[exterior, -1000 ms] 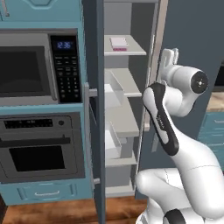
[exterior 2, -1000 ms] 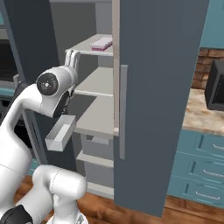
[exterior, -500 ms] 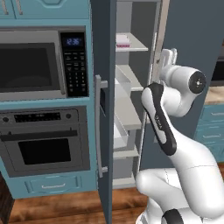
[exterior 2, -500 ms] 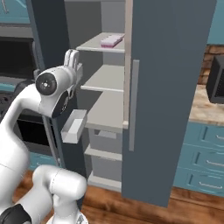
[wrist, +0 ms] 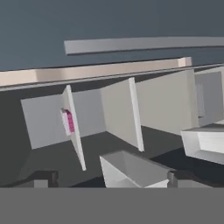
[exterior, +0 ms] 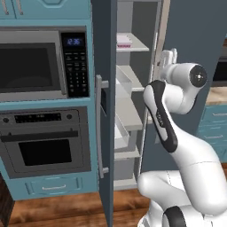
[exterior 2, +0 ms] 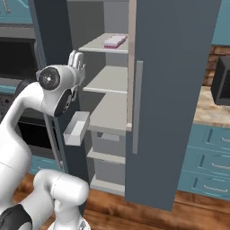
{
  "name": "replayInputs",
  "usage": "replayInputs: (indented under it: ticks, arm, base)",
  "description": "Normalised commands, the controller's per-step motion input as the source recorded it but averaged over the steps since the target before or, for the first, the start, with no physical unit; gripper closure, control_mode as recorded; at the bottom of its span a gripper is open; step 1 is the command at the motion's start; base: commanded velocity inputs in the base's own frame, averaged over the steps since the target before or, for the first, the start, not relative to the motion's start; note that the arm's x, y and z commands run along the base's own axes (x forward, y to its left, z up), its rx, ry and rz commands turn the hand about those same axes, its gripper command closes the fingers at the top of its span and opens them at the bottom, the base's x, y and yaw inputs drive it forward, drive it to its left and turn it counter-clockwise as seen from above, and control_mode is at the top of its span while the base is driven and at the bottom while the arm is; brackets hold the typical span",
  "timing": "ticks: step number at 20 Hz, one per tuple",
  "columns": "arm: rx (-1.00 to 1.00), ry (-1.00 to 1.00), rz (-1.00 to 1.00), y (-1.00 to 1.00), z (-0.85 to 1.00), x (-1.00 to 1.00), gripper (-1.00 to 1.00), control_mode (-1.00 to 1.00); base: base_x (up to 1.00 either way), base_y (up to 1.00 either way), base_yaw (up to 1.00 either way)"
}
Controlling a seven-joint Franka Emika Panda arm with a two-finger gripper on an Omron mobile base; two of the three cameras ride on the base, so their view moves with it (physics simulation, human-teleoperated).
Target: The ice cube tray has been filled with water. Take the tray and place it in the freezer to make ice. Close the freezer door after placing the tray.
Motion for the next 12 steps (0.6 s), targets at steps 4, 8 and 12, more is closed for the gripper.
replayInputs:
  ticks: [4, 8, 12]
  arm:
    - [0.0, 0.19, 0.0, 0.0, 0.0, 0.0, -1.0, -1.0]
    - [0.0, 0.08, 0.0, 0.03, 0.0, -0.15, -1.0, -1.0]
    - [-0.04, 0.0, 0.0, 0.29, -0.06, -0.55, -1.0, -1.0]
  base:
    - [0.0, 0.0, 0.0]
    - [0.0, 0.0, 0.0]
    - [0.0, 0.0, 0.0]
